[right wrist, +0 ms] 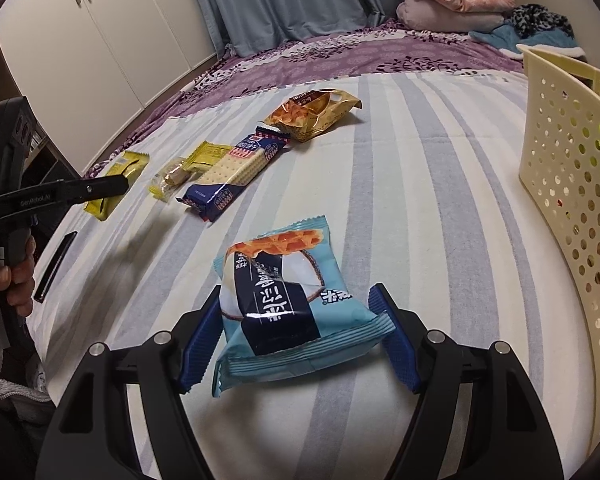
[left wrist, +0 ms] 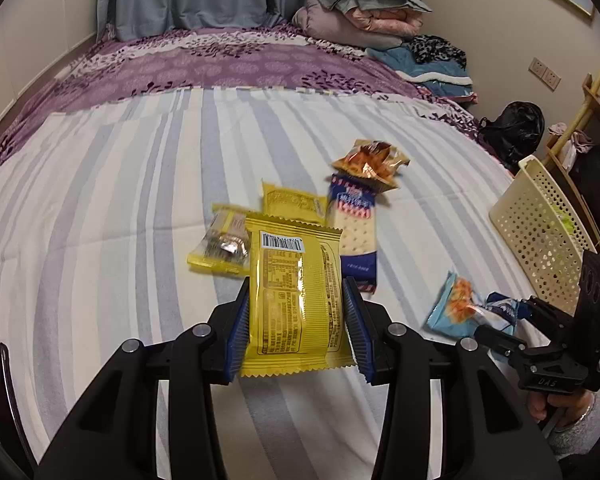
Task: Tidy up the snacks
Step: 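Carry the light-blue coconut pack into the basket and open the right gripper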
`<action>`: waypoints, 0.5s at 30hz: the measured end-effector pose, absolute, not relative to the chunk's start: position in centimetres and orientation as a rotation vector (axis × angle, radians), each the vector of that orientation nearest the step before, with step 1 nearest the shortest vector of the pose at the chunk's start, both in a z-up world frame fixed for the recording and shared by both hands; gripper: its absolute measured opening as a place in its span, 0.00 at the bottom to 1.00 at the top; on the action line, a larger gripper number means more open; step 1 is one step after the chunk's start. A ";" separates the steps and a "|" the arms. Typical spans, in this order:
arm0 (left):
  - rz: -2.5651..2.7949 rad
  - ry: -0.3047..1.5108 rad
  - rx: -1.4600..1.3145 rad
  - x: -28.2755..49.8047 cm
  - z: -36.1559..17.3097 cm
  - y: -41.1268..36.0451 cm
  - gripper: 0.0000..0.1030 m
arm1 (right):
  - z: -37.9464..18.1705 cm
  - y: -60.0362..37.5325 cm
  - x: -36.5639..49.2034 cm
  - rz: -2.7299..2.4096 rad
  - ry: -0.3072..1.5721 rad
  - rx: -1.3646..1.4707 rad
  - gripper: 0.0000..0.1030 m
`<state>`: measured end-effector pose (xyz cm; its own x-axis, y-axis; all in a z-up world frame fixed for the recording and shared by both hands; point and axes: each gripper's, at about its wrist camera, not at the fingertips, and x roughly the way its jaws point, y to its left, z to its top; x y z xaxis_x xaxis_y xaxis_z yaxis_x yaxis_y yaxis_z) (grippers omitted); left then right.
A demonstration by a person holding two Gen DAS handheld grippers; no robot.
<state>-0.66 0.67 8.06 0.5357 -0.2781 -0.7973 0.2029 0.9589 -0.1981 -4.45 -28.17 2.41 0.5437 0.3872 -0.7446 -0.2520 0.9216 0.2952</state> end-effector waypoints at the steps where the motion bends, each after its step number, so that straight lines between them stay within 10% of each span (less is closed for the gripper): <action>1: -0.293 0.956 -0.083 -0.7 8.4 0.5 0.43 | 2.7 -28.3 -4.6 0.382 0.915 0.166 0.69; 8: -0.340 0.915 -0.069 -1.1 10.2 -1.1 0.43 | 4.6 -29.1 -5.2 0.383 0.870 0.196 0.57; 15: -0.356 0.906 -0.059 -1.5 10.6 -1.8 0.43 | 3.8 -29.4 -5.1 0.361 0.892 0.220 0.68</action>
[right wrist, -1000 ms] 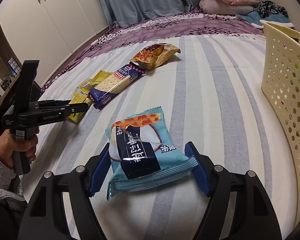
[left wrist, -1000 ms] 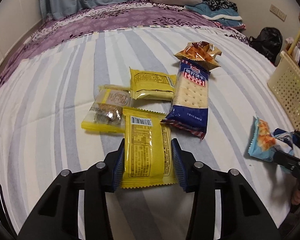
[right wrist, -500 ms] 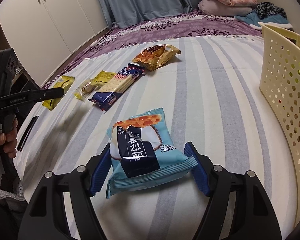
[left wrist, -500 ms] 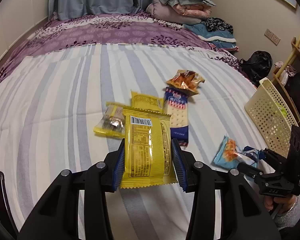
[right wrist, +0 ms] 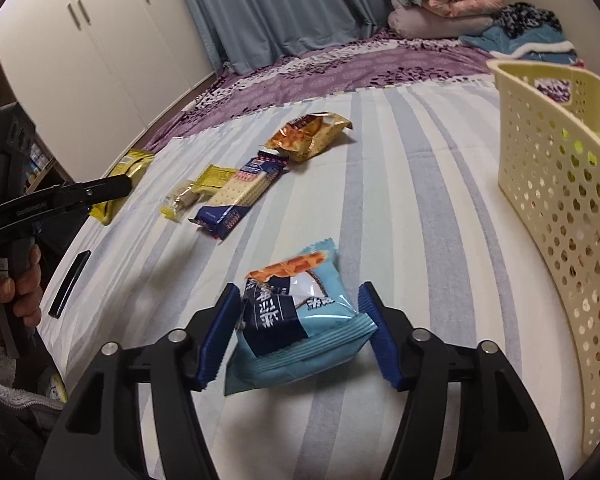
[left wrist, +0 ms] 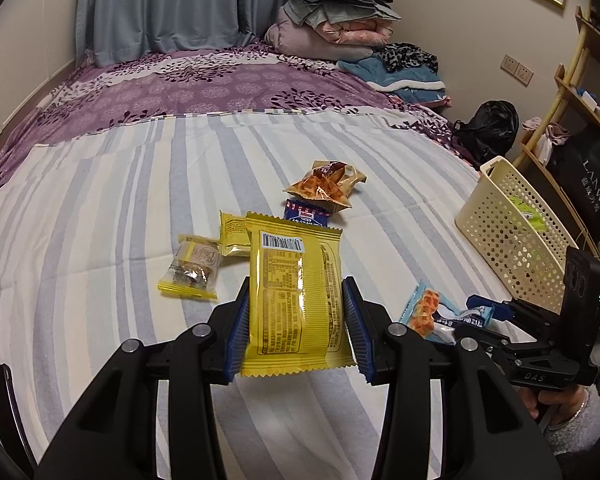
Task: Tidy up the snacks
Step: 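Carry the light-blue coconut pack into the basket and open the right gripper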
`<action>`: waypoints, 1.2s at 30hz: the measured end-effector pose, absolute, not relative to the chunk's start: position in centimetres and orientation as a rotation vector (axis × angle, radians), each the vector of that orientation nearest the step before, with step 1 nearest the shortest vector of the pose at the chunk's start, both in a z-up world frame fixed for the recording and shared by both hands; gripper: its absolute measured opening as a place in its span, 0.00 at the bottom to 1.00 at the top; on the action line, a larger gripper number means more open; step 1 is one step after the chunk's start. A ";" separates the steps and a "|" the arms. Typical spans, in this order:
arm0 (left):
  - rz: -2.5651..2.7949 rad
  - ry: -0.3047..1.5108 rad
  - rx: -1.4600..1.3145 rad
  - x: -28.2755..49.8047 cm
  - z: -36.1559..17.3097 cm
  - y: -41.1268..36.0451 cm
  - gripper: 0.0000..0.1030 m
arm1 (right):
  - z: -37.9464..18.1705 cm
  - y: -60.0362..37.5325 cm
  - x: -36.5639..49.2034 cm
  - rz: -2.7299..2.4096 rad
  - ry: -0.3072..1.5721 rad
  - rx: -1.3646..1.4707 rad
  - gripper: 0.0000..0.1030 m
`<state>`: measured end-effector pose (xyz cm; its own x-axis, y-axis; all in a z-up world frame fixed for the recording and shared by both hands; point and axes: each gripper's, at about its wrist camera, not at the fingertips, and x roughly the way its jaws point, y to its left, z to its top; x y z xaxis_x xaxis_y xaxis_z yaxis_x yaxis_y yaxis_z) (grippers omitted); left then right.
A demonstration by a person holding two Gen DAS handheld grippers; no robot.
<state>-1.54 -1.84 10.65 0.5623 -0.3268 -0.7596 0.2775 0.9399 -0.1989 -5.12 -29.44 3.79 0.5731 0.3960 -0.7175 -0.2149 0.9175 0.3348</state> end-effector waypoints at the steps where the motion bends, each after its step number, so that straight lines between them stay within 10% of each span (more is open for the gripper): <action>1: -0.356 0.907 -0.060 -1.5 10.6 -1.9 0.43 | 3.8 -29.5 -5.1 0.361 0.889 0.220 0.74; 11: -0.358 0.909 -0.070 -2.0 10.5 -1.3 0.43 | 1.7 -26.4 -2.8 0.368 0.962 0.050 0.86; 17: -0.342 0.911 -0.088 -2.0 10.4 -0.6 0.43 | 2.0 -25.7 -4.0 0.326 0.945 -0.008 0.66; 36: -0.404 0.891 -0.046 -1.9 11.6 -3.9 0.43 | 11.3 -34.0 -7.2 0.201 0.672 0.224 0.64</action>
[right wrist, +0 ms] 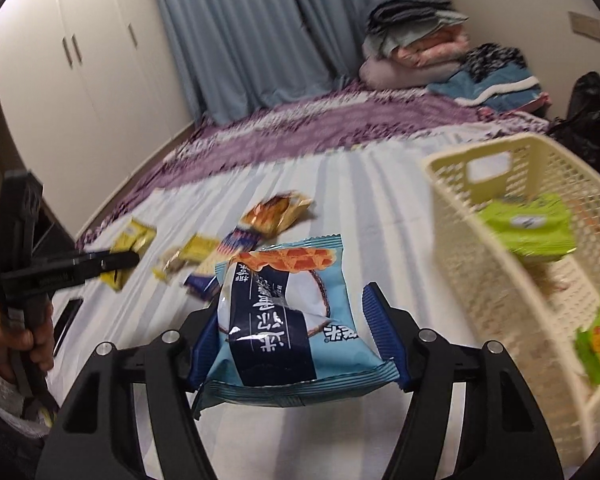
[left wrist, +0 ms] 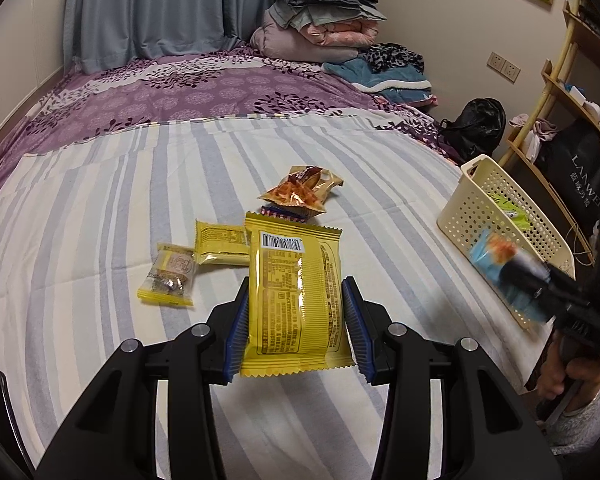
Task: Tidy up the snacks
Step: 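Carry the light-blue coconut pack into the basket and open the right gripper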
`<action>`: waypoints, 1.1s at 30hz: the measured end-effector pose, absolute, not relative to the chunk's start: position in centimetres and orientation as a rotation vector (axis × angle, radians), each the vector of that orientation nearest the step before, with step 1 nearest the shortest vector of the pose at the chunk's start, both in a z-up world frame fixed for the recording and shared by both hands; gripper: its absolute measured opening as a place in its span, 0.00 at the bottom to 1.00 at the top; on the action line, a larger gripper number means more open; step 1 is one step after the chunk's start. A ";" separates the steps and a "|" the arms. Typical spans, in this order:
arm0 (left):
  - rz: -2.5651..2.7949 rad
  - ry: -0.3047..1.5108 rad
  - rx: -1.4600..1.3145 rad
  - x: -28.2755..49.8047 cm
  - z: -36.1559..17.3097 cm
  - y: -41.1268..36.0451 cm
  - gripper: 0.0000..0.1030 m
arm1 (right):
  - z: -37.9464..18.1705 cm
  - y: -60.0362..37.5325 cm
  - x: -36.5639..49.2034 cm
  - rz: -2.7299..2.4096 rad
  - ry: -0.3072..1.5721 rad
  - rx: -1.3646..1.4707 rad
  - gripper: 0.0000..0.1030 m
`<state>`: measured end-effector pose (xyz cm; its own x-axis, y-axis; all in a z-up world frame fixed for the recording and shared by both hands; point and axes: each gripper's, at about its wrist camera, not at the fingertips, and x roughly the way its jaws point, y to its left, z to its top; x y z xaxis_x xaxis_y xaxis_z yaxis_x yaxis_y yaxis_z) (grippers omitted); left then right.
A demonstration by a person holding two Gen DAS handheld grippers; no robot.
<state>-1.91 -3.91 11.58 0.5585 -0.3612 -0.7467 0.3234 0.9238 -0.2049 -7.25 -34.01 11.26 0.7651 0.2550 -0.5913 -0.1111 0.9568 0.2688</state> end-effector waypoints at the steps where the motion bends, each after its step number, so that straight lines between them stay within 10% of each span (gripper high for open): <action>1: -0.409 0.890 -0.043 -1.9 11.7 -4.2 0.43 | 11.9 -34.9 -7.5 0.175 0.651 0.234 0.64; 33: -0.620 0.860 0.145 -1.8 14.8 -16.4 0.43 | 11.0 -52.2 -14.9 -0.318 0.482 0.422 0.74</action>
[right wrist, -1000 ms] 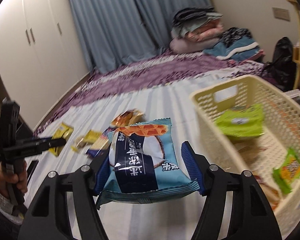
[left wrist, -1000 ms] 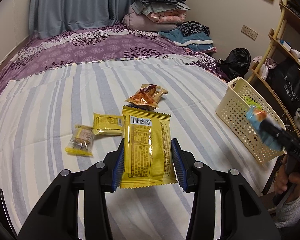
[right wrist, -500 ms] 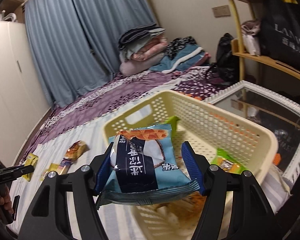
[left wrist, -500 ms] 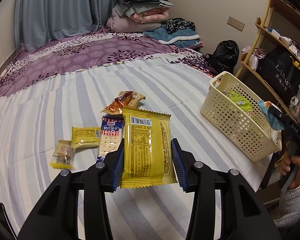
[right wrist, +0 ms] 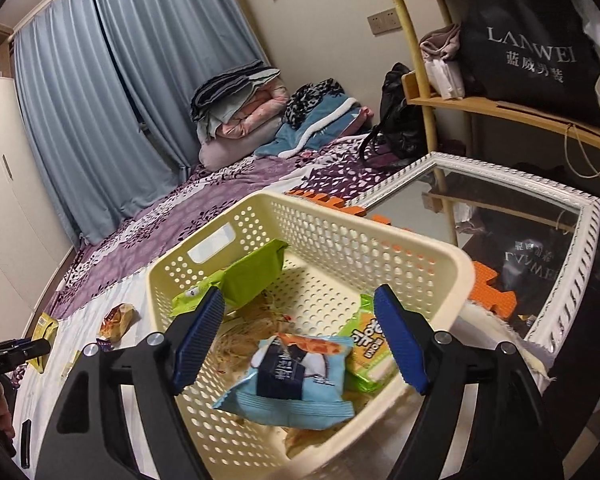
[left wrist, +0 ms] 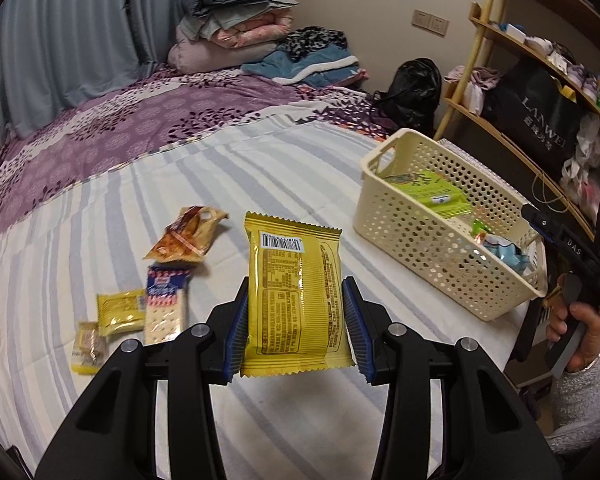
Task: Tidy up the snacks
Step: 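Carry the light-blue coconut pack into the basket and open the right gripper, then lower the yellow biscuit pack into the basket and open the left gripper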
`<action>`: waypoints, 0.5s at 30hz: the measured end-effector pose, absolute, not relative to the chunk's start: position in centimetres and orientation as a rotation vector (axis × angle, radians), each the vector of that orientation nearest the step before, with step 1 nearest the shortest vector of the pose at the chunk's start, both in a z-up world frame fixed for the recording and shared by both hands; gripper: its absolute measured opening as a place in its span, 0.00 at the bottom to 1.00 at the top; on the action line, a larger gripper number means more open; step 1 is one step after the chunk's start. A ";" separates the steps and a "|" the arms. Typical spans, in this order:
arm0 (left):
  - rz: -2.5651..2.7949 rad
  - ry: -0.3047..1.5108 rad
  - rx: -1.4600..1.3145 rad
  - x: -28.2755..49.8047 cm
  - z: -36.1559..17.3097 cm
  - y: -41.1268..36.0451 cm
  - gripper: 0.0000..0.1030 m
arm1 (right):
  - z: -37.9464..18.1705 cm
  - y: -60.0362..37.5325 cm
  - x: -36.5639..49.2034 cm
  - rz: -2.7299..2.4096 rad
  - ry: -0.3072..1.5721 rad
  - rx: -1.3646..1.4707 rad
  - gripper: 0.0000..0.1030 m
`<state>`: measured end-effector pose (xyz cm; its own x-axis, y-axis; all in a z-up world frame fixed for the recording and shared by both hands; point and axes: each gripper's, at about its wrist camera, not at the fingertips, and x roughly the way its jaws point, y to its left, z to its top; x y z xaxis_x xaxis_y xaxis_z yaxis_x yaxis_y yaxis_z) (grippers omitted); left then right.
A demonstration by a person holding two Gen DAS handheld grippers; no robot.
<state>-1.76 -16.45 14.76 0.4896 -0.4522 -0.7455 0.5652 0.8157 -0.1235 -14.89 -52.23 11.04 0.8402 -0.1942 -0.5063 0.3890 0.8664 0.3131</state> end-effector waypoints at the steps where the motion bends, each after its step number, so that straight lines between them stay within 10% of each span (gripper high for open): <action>1: -0.634 0.858 0.155 -1.8 14.8 -17.2 0.43 | 11.1 -52.4 -15.2 -0.326 0.474 0.419 0.74; 15: -0.913 0.802 0.289 -3.2 16.2 -30.3 0.43 | 12.1 -54.4 -19.1 -0.403 0.402 0.425 0.75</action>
